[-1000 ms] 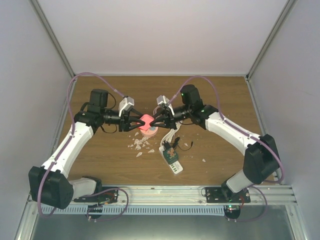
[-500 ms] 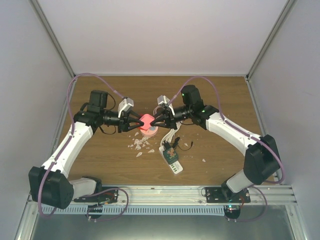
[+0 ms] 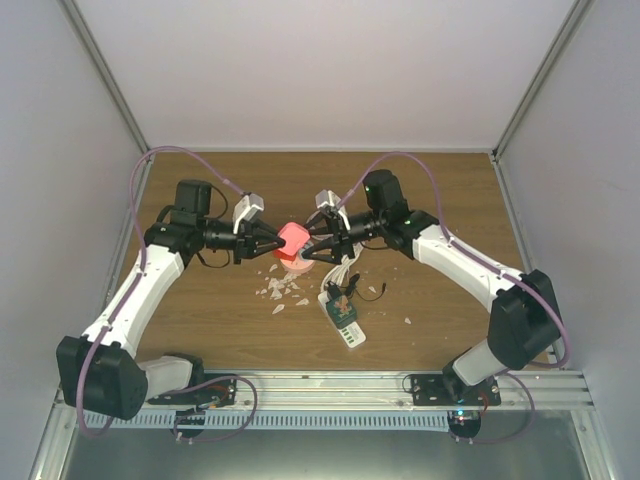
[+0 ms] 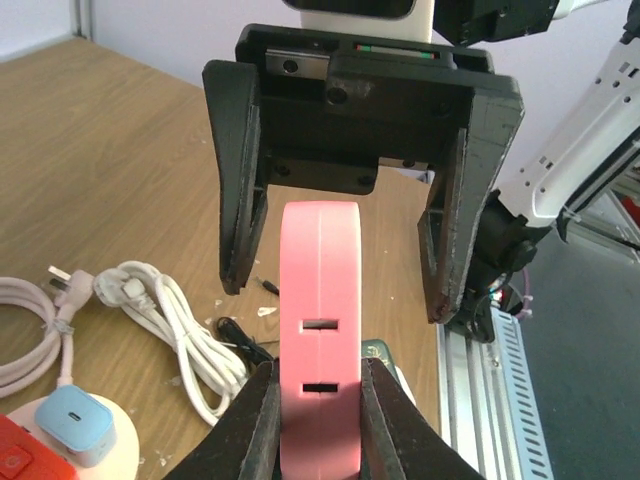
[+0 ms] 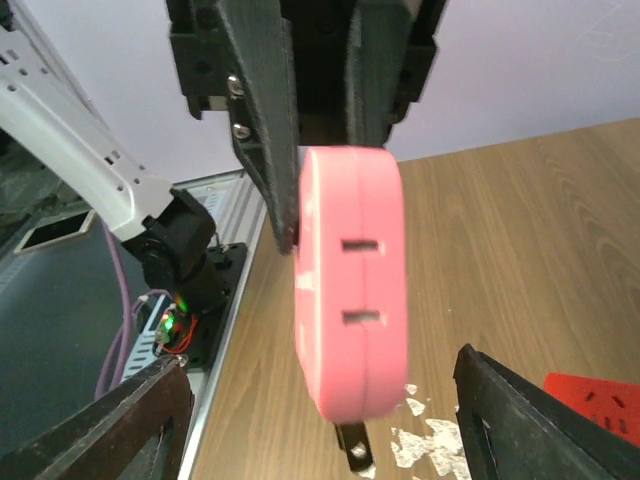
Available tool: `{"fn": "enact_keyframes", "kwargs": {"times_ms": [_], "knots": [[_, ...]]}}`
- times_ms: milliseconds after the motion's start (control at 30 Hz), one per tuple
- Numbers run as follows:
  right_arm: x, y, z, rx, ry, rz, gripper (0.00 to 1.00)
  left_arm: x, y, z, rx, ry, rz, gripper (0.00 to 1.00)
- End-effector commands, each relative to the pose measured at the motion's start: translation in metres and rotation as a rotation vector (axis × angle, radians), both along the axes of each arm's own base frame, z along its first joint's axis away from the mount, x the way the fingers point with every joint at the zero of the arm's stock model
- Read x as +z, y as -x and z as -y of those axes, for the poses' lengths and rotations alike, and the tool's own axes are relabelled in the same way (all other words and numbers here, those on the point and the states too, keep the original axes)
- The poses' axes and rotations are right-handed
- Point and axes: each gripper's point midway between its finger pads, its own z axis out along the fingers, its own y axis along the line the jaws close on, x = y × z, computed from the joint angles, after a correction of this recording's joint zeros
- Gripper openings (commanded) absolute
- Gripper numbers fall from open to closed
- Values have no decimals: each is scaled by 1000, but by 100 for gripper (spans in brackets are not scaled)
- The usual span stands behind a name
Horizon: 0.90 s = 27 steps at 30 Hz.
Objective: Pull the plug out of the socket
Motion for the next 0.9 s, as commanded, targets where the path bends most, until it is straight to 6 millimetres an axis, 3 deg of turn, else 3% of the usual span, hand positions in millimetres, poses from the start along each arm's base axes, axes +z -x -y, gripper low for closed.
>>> {"fn": "enact_keyframes", "kwargs": {"times_ms": [0,167,333,533,867], "knots": [[19,-16,10,-77,-2,62,74,25,-4,-6,34,49,94,0],[30,-19,21,-76,-5,44,83,34,-19,-25,124,70,129,0],[36,-16,21,-79,-12,-42,86,37,-33,-30,194,59,126,0],[47,-2,9,-13,-51,-214,90,37,-36,-30,212,70,100,0],[44,5,-11,34,-38,-255,91,35,-31,-26,200,75,95,0]]}}
